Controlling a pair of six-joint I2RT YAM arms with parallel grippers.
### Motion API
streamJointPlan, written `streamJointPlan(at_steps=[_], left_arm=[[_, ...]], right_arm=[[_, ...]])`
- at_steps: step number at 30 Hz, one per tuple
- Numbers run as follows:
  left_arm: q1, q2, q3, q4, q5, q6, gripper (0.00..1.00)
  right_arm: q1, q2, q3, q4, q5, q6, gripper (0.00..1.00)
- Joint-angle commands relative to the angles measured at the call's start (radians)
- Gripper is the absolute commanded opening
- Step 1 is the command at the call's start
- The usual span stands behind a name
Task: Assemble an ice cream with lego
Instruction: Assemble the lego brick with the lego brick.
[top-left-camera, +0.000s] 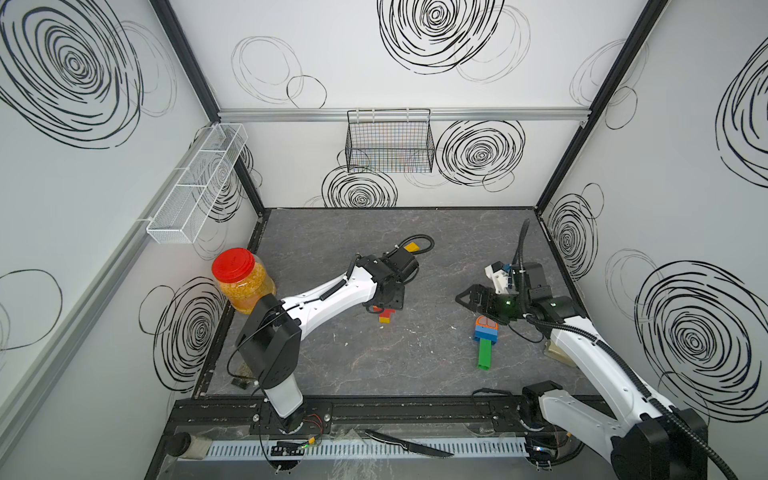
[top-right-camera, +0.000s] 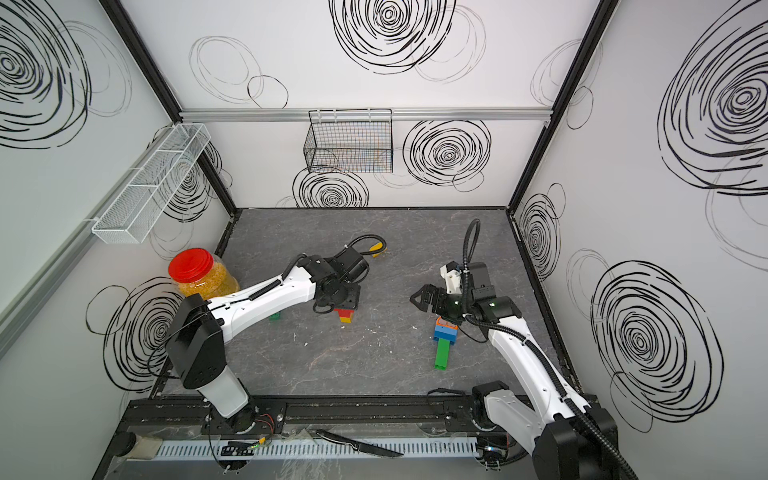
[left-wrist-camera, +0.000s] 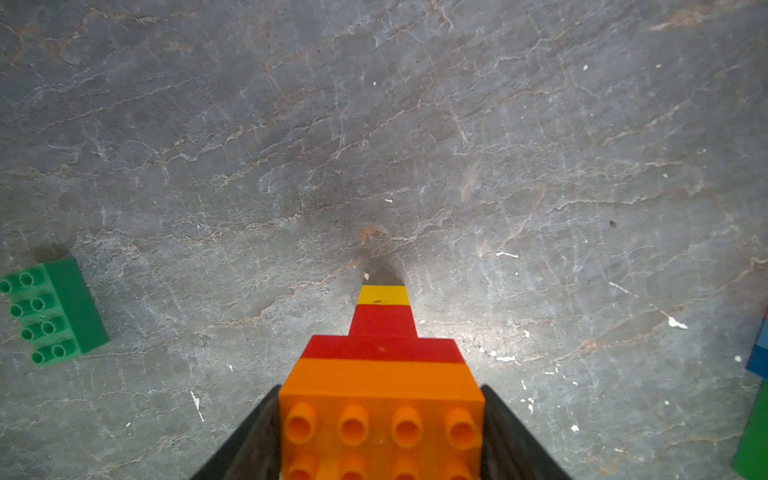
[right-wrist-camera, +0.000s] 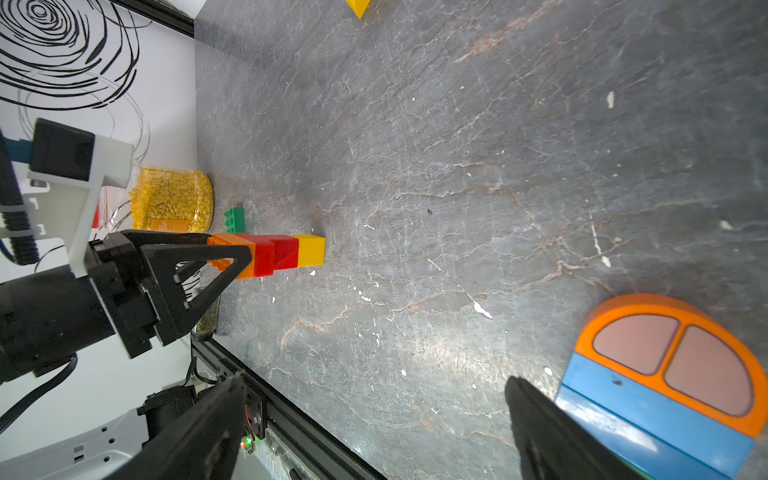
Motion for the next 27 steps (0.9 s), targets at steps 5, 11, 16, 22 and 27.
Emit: streamJointPlan(at_steps=[5,11,16,22,27], left_arm=[[0.005,0.136,-0.084,-0.124,0.050,-0.007,0.38],[0.007,0.123,-0.036,-0.143,0.032,-0.023,0.47],[0.012,0.107,-0.011,-0.151,0.022,-0.042,0.54],[0.014,0.082,-0.015,-0.144,0.015,-0.066,0.60],[0.012,0.068,0.002,-0.134,-0.003,-0.080,0.63]], right_arm=[[-0.006,-0.020,0.019,-0.022,0.010,-0.011,1.00],[-0.010,-0.027,0.013,-0.014,0.008,-0.012,1.00],[-0.012,-0.024,0.020,-0.017,0.008,-0.014,1.00],[-0.014,-0.026,0.019,-0.020,0.009,-0.014,1.00],[-0.015,-0.026,0.013,-0.013,0.006,-0.012,1.00]])
